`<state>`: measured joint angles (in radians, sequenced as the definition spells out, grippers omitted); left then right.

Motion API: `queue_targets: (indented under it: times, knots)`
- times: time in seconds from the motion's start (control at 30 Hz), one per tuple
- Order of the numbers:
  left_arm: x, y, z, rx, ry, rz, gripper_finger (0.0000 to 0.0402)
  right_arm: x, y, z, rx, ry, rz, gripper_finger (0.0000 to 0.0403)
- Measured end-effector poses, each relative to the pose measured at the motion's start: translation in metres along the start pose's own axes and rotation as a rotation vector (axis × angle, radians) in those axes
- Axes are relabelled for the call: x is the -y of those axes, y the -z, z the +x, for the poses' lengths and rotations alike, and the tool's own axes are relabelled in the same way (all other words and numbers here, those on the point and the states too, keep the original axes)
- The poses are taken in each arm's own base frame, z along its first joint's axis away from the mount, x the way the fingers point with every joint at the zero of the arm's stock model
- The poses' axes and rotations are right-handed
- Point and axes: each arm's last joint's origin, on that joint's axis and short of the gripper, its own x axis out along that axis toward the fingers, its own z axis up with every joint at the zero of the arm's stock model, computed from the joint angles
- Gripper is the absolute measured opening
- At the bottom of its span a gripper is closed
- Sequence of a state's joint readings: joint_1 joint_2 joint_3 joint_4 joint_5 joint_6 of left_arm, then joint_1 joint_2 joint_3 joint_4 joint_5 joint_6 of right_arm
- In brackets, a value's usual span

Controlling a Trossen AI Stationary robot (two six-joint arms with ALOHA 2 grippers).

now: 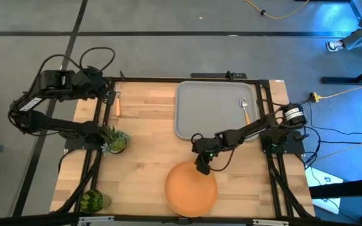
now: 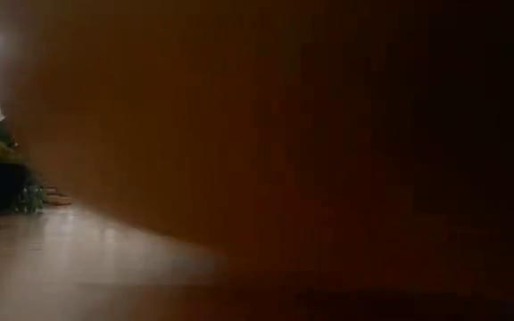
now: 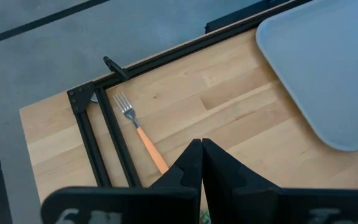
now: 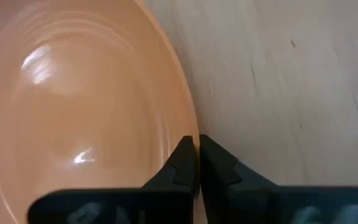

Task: Pick and place plate/cup/fork/spoon on tray
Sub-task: Put the orange plate on the gray food tray

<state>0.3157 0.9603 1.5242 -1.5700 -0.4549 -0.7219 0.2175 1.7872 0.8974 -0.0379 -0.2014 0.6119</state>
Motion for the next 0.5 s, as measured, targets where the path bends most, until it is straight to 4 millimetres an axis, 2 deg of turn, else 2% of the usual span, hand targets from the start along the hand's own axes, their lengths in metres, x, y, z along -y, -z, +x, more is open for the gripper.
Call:
queue_targets:
  times: [0.2, 0.5]
  knots:
    - [0.000, 0.000, 0.000, 0.000, 0.000, 0.000, 0.0000, -0.009, -0.013, -0.008, -0.045, -0.045, 0.020, 0.0006]
    - [0.000, 0.000, 0.000, 0.000, 0.000, 0.000, 0.0000, -0.022, -0.051, -0.053, -0.134, 0.079, -0.057, 0.0006]
